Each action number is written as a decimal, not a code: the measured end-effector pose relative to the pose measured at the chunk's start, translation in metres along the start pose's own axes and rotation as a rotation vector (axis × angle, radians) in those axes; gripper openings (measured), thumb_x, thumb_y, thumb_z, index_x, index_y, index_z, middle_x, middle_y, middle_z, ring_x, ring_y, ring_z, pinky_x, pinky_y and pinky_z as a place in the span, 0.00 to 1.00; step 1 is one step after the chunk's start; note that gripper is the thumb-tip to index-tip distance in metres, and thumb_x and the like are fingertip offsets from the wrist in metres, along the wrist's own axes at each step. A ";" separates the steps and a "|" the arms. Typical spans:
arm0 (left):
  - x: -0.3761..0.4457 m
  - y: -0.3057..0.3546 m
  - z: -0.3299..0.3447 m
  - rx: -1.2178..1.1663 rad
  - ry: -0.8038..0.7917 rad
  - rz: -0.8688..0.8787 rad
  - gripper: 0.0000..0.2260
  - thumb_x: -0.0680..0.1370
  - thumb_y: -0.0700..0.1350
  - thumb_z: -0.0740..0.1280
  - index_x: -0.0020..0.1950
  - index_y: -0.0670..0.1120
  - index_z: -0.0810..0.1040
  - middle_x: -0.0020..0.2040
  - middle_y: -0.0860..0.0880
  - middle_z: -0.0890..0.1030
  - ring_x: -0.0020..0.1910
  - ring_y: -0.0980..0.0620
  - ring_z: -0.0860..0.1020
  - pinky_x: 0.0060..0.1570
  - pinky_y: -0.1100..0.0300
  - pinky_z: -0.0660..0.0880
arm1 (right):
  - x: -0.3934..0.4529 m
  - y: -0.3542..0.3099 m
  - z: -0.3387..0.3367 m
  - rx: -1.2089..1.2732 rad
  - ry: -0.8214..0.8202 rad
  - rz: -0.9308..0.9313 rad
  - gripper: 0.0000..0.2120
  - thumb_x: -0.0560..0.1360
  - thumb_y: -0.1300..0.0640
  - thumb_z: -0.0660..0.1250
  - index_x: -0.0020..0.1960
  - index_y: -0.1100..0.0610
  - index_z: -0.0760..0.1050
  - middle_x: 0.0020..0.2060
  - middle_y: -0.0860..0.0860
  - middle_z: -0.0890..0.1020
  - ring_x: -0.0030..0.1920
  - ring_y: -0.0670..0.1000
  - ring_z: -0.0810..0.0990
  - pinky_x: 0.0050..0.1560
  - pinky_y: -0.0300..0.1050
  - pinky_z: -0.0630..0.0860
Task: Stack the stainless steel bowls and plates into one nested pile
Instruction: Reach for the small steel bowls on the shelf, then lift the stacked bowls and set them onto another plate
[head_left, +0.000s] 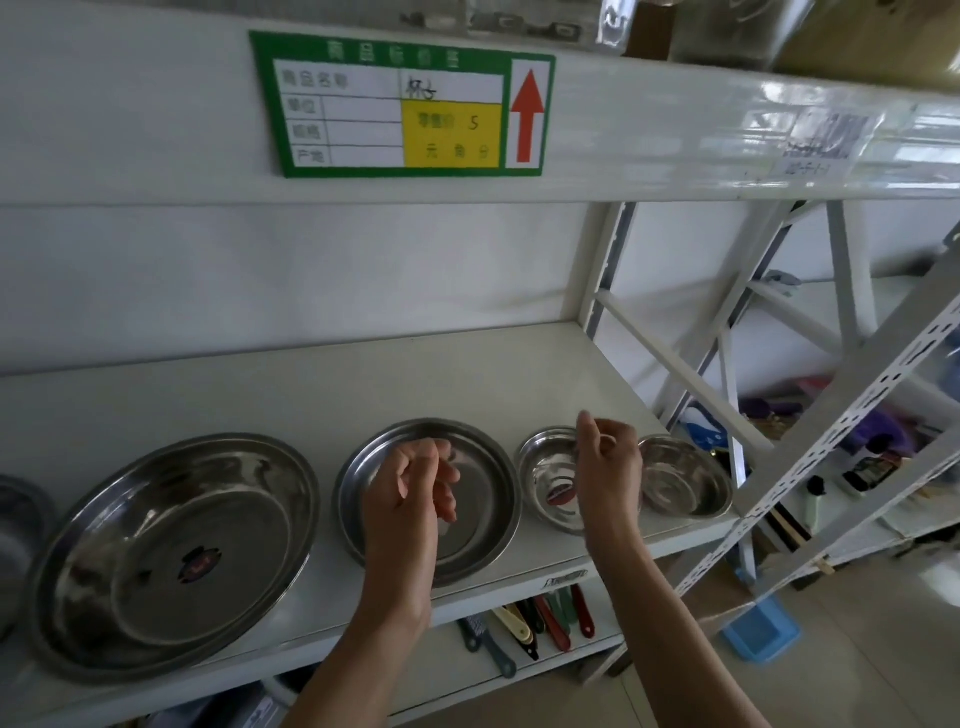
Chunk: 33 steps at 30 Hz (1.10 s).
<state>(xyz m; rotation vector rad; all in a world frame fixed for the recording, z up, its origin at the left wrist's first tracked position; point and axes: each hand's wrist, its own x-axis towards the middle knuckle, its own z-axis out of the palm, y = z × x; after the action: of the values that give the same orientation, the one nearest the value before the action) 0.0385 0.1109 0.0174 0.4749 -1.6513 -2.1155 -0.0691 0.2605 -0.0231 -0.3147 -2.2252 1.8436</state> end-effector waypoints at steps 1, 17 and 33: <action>0.001 0.002 -0.003 0.001 0.007 0.009 0.08 0.80 0.44 0.61 0.48 0.45 0.79 0.35 0.50 0.78 0.30 0.58 0.73 0.31 0.66 0.73 | -0.001 -0.007 0.009 0.002 -0.033 -0.011 0.11 0.79 0.44 0.62 0.55 0.51 0.71 0.45 0.53 0.82 0.45 0.54 0.82 0.47 0.55 0.80; 0.018 0.031 -0.092 0.051 0.386 0.058 0.08 0.80 0.47 0.61 0.47 0.51 0.79 0.37 0.53 0.79 0.35 0.60 0.77 0.33 0.70 0.73 | -0.068 -0.066 0.163 -0.077 -0.527 -0.246 0.11 0.80 0.49 0.63 0.54 0.56 0.73 0.37 0.50 0.80 0.37 0.48 0.78 0.38 0.42 0.72; -0.005 -0.003 -0.227 0.026 0.919 0.059 0.07 0.78 0.47 0.64 0.44 0.44 0.75 0.36 0.45 0.75 0.35 0.49 0.72 0.35 0.57 0.69 | -0.077 -0.046 0.293 -0.514 -0.869 -0.344 0.16 0.75 0.46 0.68 0.56 0.55 0.83 0.51 0.53 0.86 0.53 0.54 0.83 0.55 0.47 0.77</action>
<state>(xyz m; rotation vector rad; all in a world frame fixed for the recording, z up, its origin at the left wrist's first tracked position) 0.1568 -0.0747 -0.0402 1.1662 -1.1135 -1.4503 -0.0891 -0.0452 -0.0340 0.9115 -3.0184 1.3159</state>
